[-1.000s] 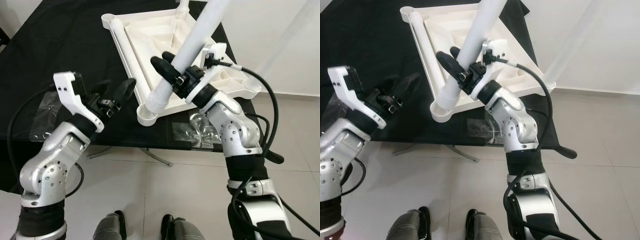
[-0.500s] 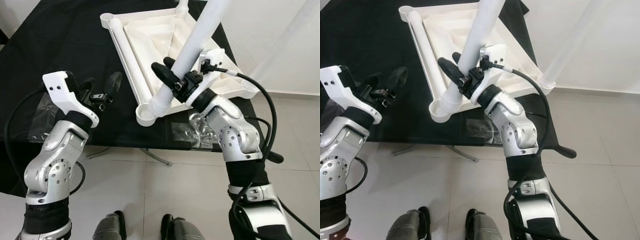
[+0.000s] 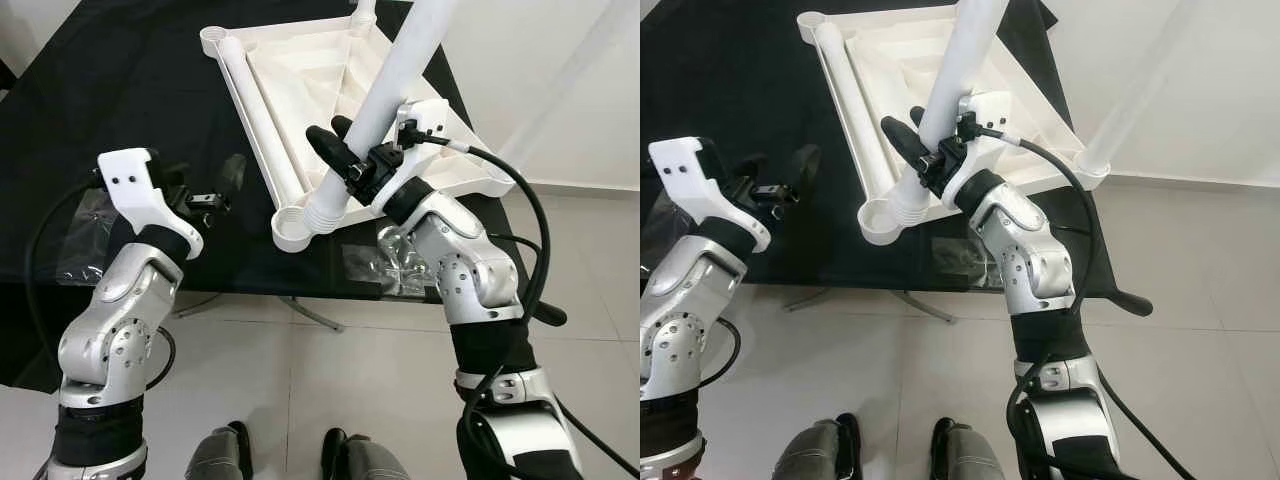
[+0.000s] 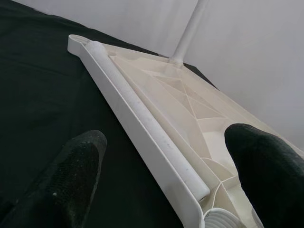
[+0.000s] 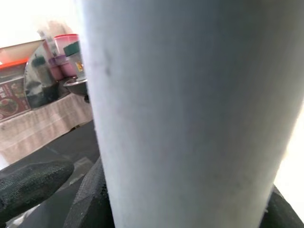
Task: Building children table
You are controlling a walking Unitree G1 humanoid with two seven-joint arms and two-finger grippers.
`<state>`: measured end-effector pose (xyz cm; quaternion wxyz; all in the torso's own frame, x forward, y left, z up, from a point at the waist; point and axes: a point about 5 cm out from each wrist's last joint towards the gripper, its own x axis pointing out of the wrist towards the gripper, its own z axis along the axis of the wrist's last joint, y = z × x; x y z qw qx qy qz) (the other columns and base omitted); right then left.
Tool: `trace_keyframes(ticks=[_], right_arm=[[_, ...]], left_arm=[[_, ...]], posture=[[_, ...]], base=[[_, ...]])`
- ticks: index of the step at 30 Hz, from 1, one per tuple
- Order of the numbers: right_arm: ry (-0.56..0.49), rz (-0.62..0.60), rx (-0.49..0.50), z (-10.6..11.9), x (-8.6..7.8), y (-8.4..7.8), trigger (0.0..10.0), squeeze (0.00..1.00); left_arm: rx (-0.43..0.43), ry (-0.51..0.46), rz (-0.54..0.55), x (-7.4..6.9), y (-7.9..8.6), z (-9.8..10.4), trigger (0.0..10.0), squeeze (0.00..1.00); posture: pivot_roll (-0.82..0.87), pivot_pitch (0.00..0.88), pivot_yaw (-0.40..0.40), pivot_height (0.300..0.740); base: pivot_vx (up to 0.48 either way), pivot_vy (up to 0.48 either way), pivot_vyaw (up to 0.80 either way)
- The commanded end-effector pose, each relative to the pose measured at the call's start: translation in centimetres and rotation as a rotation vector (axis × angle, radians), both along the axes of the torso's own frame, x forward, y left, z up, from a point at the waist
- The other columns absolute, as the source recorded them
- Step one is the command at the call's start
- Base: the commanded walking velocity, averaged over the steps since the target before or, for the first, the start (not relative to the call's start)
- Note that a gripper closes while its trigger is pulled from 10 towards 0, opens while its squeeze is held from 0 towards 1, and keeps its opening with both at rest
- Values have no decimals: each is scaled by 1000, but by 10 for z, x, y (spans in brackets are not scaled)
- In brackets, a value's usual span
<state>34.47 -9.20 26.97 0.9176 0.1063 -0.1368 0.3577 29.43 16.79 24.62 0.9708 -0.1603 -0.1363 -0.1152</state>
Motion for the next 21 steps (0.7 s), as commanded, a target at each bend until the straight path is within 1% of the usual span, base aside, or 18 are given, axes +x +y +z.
trace_keyframes(ticks=[1, 7, 14, 21], right_arm=[[-18, -12, 0, 1, 0, 0, 10000, 0], [-11, -21, 11, 2, 1, 0, 10000, 0], [-6, -28, 7, 2, 2, 0, 10000, 0], [-2, -32, 18, 2, 2, 1, 10000, 0]], left_arm=[[39, 1, 10, 1, -1, -1, 10000, 0], [52, -42, 4, -1, -3, 8, 10000, 0], [60, -27, 7, 0, -3, 5, 10000, 0], [88, -28, 15, 2, -3, 7, 10000, 0]], posture=[[-10, 223, -87, 740], [-9, 225, -88, 740], [-9, 226, -88, 740], [-7, 226, -89, 740]], base=[[0, 0, 0], [0, 0, 0], [0, 0, 0], [0, 457, 0]])
